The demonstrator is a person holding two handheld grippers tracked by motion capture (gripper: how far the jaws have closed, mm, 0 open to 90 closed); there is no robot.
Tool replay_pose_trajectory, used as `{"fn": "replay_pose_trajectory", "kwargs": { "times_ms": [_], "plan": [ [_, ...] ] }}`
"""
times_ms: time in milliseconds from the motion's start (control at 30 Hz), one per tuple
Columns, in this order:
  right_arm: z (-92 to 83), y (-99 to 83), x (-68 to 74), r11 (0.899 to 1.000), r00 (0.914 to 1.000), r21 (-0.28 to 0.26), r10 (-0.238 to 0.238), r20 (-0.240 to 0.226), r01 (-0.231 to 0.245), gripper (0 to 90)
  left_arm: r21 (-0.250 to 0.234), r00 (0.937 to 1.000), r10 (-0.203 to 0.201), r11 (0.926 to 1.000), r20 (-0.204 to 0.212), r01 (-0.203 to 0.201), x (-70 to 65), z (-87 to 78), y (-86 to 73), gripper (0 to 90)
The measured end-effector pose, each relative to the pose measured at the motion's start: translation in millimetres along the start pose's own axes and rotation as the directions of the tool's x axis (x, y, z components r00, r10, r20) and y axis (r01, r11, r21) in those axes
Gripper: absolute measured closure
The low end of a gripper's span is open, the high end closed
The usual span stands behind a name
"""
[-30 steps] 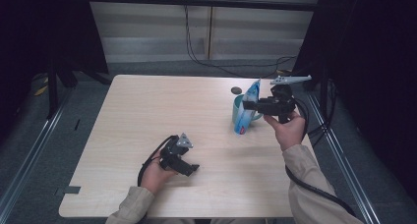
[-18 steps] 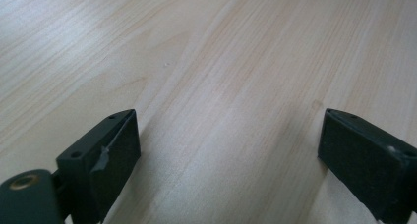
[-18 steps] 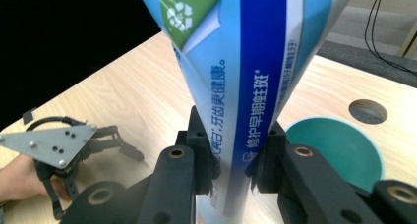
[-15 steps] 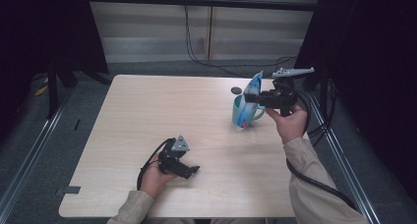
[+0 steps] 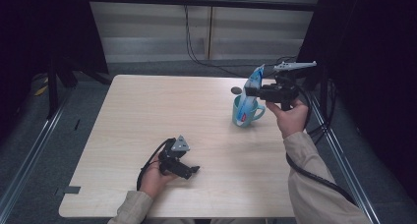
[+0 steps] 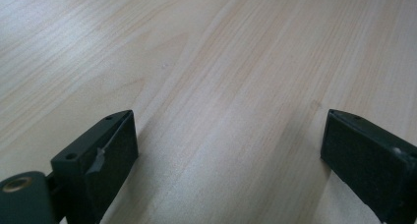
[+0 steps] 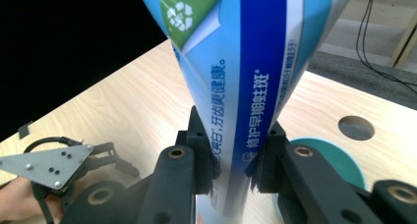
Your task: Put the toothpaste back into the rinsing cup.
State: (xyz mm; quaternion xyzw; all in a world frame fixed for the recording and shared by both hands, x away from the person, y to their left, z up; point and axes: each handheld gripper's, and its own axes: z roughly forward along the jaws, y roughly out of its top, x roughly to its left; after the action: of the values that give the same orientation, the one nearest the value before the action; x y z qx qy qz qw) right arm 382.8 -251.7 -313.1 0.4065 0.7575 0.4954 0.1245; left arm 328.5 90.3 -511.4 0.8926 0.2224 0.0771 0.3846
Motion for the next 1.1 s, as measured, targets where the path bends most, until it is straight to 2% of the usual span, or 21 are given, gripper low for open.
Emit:
{"fn": "replay_pose_trajectory", "kwargs": {
  "times_ms": [233, 767, 1100],
  "plan": [
    [-0.1, 7.9, -1.9, 1.0, 0.9997, -0.011, -0.008, 0.024, 0.008, 74.6, 0.002, 1.0, -0.001, 1.0, -0.001, 0.001, -0.1, -0.2, 0.1, 6.7],
    [4.1, 19.8, -11.5, 0.999, 0.9982, -0.034, 0.018, 0.058, -0.016, 74.6, -0.001, 1.0, 0.001, 1.0, -0.001, -0.001, -0.7, -0.3, -0.1, 7.7],
    [9.1, 27.1, -13.9, 0.999, 0.9965, -0.04, 0.008, 0.083, -0.005, 74.5, 0.003, 1.0, 0.001, 1.0, 0.002, -0.001, -0.6, -0.6, 0.0, 7.8]
  ]
}}
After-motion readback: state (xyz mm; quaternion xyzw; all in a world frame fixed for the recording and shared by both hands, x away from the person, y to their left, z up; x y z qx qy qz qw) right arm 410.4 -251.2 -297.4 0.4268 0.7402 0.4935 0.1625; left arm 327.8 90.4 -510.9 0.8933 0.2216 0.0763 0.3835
